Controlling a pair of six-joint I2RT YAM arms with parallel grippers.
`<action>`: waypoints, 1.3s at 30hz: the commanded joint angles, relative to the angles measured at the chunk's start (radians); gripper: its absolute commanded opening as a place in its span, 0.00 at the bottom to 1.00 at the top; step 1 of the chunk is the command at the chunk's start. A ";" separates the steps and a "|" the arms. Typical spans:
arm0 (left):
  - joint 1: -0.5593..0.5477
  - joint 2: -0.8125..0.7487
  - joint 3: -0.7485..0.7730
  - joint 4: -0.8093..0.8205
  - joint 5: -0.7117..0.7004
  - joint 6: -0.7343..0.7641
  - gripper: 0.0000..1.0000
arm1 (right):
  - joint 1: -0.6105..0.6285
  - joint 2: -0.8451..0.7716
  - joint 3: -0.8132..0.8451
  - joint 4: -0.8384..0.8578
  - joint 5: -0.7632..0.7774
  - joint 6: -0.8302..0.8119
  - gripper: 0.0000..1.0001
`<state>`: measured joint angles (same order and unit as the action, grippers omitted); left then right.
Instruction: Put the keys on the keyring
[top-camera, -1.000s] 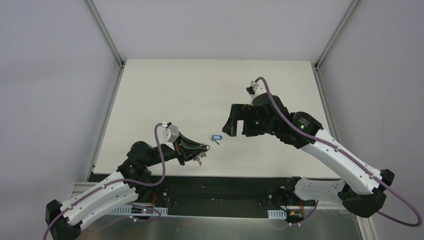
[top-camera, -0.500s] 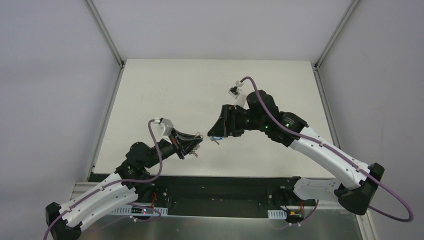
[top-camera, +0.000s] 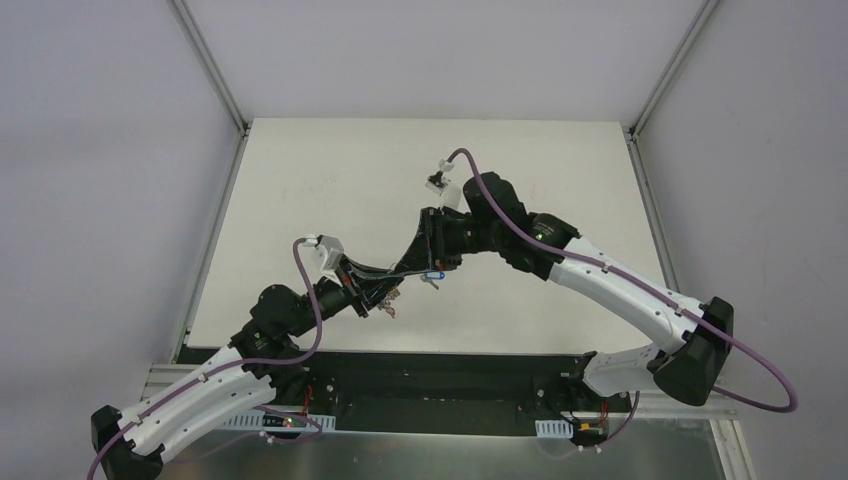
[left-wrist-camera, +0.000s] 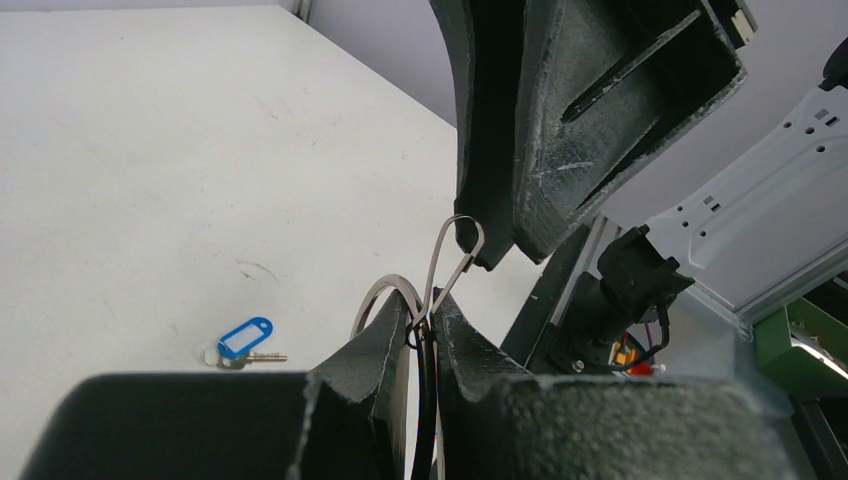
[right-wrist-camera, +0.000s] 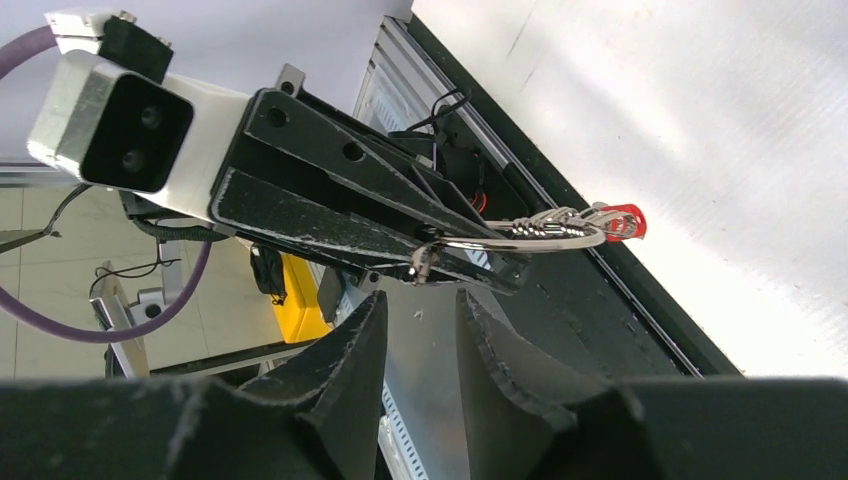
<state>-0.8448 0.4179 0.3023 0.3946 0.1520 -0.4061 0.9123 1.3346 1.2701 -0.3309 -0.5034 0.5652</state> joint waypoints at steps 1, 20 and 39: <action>-0.005 -0.003 0.031 0.044 0.015 -0.013 0.00 | 0.017 -0.006 0.065 0.047 -0.023 -0.002 0.34; -0.006 -0.019 0.023 0.047 0.033 -0.023 0.00 | 0.050 0.037 0.121 -0.042 0.071 -0.064 0.29; -0.005 -0.033 0.018 0.046 0.033 -0.027 0.00 | 0.079 0.054 0.160 -0.074 0.098 -0.093 0.25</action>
<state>-0.8448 0.3965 0.3023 0.3832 0.1726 -0.4118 0.9810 1.3888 1.3724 -0.4168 -0.4221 0.4881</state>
